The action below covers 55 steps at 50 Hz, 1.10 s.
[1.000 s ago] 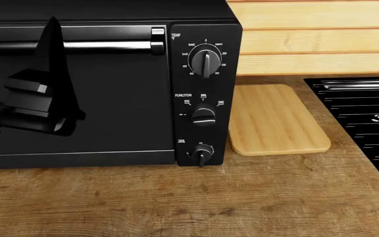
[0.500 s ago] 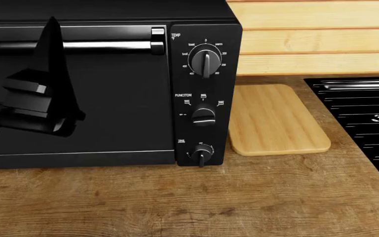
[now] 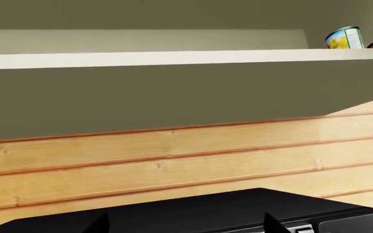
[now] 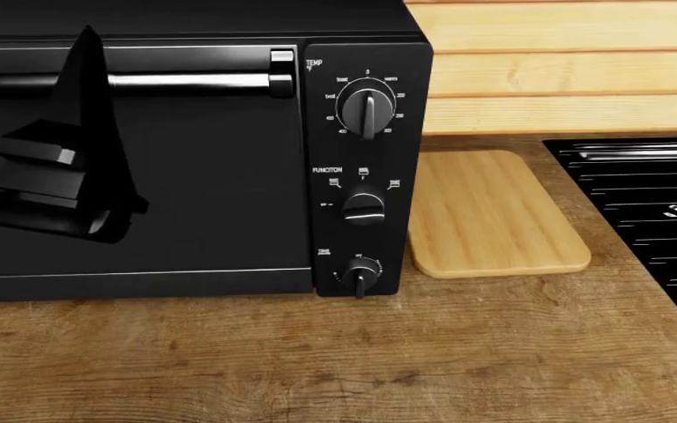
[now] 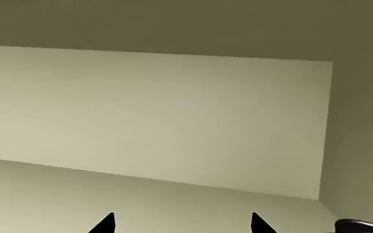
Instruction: Pick the cans from the counter and place them in their designated side in the cabinet.
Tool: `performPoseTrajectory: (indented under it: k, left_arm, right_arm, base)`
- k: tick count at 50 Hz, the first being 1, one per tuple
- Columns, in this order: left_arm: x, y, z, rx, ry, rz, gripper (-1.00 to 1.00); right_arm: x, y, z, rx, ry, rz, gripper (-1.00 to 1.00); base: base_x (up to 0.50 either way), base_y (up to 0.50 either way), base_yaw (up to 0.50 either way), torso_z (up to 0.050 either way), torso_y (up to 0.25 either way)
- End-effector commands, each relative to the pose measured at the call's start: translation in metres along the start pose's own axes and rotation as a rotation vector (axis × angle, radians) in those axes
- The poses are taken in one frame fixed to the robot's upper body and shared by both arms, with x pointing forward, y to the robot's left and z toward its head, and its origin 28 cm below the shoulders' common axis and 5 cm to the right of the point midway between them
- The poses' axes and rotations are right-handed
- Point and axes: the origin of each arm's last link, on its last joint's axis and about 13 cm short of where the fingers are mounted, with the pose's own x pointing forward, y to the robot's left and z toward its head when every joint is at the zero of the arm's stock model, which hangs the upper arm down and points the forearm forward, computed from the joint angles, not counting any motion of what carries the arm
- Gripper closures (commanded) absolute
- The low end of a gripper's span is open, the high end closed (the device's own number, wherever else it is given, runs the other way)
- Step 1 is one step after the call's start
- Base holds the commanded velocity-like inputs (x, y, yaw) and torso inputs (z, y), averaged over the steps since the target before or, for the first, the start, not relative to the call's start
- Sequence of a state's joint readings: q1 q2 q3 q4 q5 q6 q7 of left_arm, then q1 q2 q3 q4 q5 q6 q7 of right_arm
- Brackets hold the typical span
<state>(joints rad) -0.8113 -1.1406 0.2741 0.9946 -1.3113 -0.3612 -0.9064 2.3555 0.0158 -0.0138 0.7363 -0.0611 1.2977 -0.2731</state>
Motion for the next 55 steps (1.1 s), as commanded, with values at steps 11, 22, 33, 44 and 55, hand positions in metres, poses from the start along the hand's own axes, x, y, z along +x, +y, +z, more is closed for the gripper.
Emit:
performPoseTrajectory:
  k: [11, 22, 33, 44, 55]
  left_arm:
    - [-0.002, 0.003, 0.005, -0.002, -0.017, 0.016, -1.00]
    - [-0.004, 0.007, 0.012, -0.006, -0.037, 0.036, -1.00]
    - [-0.009, 0.012, 0.018, -0.006, -0.056, 0.053, -1.00]
    - [-0.012, 0.014, 0.020, -0.002, -0.059, 0.065, -1.00]
    - [-0.014, 0.015, 0.019, 0.000, -0.056, 0.064, -1.00]
  right_arm:
    - [-0.022, 0.007, 0.034, -0.161, -0.354, 0.167, -1.00]
    - [-0.042, 0.012, 0.044, -0.205, -0.449, 0.360, -1.00]
    - [-0.069, 0.020, 0.045, -0.207, -0.495, 0.520, -1.00]
    - [-0.097, 0.027, 0.039, -0.234, -0.535, 0.598, -1.00]
    - [-0.119, 0.031, 0.029, -0.256, -0.572, 0.660, -1.00]
  base:
    - [0.00, 0.00, 0.00, 0.000, 0.000]
    - [0.00, 0.00, 0.00, 0.000, 0.000]
    - [0.00, 0.00, 0.00, 0.000, 0.000]
    - [0.00, 0.00, 0.00, 0.000, 0.000]
    - [0.00, 0.00, 0.00, 0.000, 0.000]
